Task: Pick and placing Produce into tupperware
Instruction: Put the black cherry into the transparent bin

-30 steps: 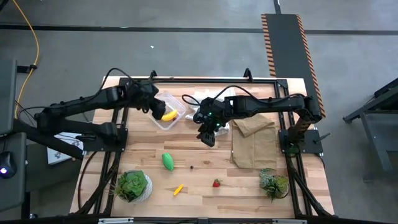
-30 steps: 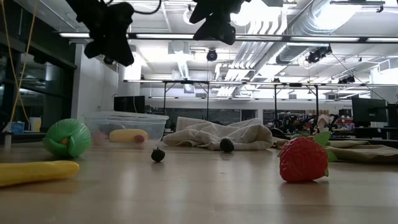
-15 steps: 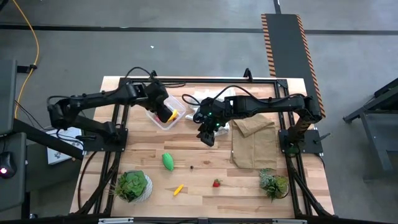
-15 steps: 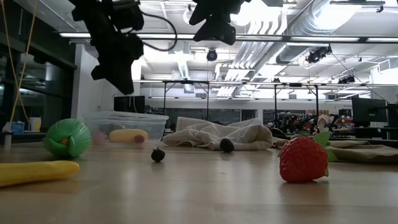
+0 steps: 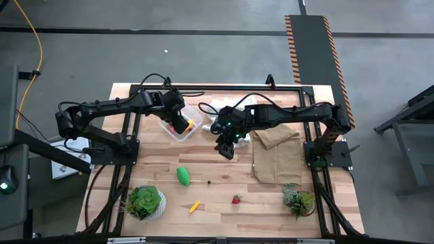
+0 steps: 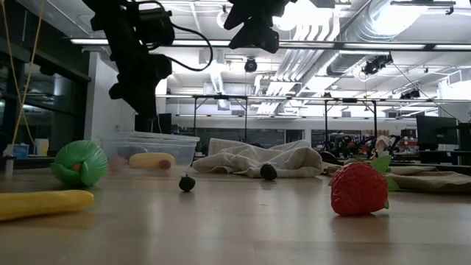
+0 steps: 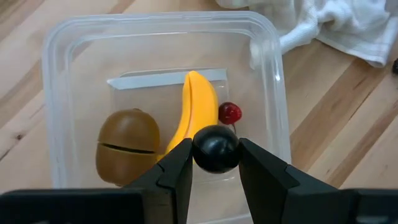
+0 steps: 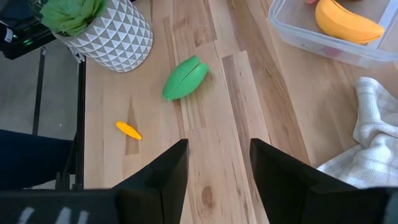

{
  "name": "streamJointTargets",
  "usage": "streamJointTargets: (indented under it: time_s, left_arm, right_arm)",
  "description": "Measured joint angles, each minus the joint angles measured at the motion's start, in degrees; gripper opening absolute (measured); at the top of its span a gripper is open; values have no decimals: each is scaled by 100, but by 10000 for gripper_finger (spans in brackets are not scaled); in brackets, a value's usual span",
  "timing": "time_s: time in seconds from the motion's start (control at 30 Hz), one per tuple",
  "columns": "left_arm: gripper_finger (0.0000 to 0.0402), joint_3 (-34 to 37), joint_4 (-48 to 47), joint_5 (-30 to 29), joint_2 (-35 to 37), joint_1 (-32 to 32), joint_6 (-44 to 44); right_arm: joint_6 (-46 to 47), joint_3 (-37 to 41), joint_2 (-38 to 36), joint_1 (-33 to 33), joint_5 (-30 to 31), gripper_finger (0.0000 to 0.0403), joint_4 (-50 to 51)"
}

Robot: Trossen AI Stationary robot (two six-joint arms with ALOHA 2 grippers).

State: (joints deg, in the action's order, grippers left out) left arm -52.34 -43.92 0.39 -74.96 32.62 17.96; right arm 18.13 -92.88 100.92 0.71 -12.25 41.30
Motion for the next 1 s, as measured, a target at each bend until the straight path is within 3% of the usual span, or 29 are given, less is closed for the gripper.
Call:
streamJointTargets:
  time_s: [0.07, 0.2, 0.43, 0.57, 1.0]
  left_arm:
    - [110, 0, 3, 2, 0, 0, -21]
    - [110, 0, -6, 2, 0, 0, -20]
    - [110, 0, -95, 2, 0, 0, -18]
    - [110, 0, -129, 2, 0, 0, -18]
    - [111, 0, -142, 142, 2, 0, -17]
  right_arm:
    - [18, 0, 0, 0, 42, 163, 0]
    - [524, 1, 0, 7, 1048, 163, 207]
    - [1286, 4, -1, 205, 2114, 163, 1138]
    - [1300, 7, 44, 295, 2177, 163, 1383]
    - [1097, 4, 190, 289, 1958, 163, 556]
